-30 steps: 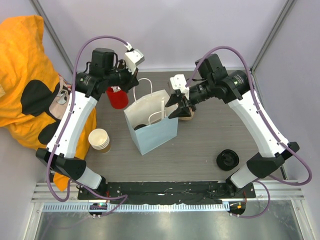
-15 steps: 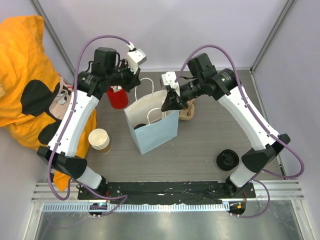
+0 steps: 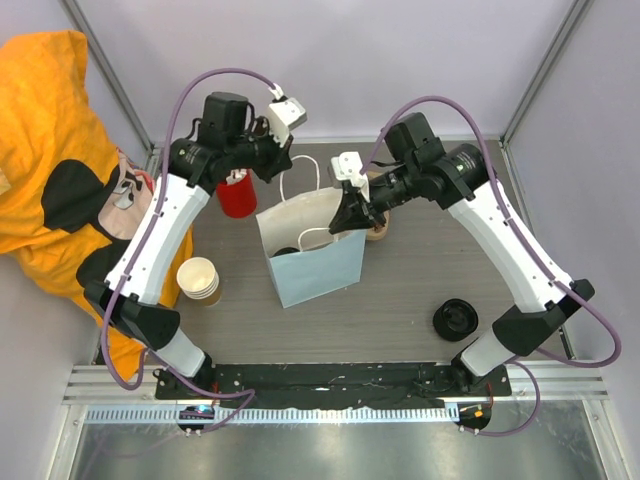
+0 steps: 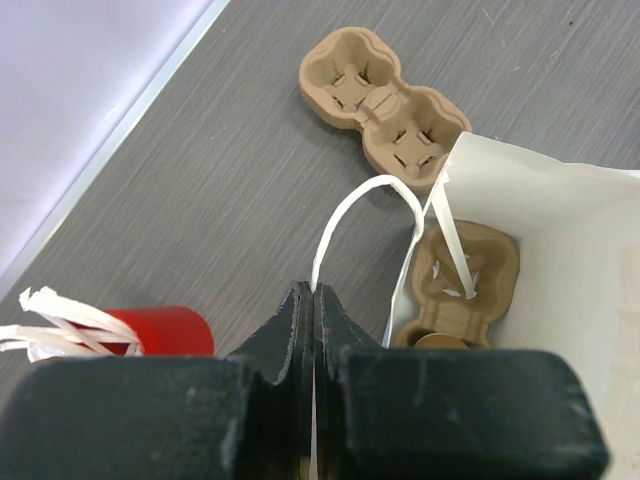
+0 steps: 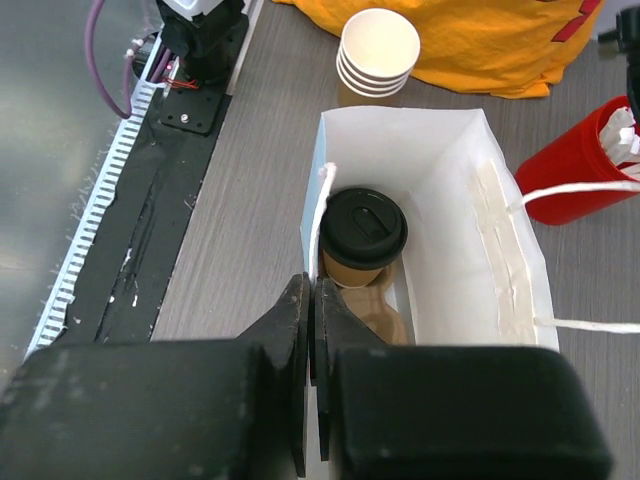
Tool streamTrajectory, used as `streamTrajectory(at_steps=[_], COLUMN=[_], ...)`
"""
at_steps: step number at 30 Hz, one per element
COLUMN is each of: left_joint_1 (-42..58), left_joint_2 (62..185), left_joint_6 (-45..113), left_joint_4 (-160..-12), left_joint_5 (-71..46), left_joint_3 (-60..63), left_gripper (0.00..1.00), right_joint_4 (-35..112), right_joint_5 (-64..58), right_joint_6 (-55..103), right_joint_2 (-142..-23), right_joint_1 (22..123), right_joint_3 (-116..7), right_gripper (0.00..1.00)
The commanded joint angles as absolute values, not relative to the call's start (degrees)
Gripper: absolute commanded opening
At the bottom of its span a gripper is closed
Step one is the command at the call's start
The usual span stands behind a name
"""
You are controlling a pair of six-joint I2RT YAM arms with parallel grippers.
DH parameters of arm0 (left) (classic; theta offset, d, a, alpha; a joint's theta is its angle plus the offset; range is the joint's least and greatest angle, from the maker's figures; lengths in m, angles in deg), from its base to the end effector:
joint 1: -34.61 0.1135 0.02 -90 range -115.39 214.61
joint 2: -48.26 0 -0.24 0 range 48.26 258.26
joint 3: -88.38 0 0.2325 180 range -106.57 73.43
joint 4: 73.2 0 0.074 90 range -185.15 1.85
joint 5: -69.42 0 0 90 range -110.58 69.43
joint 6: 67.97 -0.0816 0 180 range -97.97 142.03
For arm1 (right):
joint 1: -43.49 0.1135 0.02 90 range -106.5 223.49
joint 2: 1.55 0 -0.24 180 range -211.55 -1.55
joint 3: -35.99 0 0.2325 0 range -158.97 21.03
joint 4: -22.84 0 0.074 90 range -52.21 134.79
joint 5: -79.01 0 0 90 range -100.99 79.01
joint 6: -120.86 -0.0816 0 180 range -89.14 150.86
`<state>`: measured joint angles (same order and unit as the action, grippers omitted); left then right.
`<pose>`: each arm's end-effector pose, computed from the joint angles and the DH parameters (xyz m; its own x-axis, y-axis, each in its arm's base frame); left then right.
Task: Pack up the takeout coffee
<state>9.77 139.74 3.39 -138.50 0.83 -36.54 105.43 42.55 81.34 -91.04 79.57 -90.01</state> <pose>0.3029 -0.1730 0.4024 -0.2390 0.4385 -0.8664 0.7903 0.6063 0.0889 0.1955 0.2237 0.4036 0.2473 -0.3870 -0.8883 -0.9587 -0.2307 -0.1664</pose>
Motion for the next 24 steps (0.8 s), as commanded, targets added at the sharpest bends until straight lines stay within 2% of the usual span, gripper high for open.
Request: streamTrajectory(at_steps=[1, 18, 24], left_joint_1=[8.42, 3.67, 3.06], left_joint_2=[140.19, 144.94, 146.34], left_joint_6=[3.13, 4.01, 4.01], left_joint_4=[-135.97, -135.97, -135.70], left_joint_5=[0.43, -0.89, -0.89], left_joint_3=[-39.59, -45.13, -46.89], left_gripper=[0.00, 0.00, 0.00], right_joint_4=[106.87, 108.54, 107.49], right_joint_5=[44.38, 44.12, 42.28], right_joint_6=[81.66, 81.66, 80.44], right_joint_2=[-87.86, -85.92, -86.18], right_joint_1=[80.15, 81.11, 81.11], right_joint_3=[-91.03, -90.76, -91.90], right_gripper=[0.02, 0.01, 0.11])
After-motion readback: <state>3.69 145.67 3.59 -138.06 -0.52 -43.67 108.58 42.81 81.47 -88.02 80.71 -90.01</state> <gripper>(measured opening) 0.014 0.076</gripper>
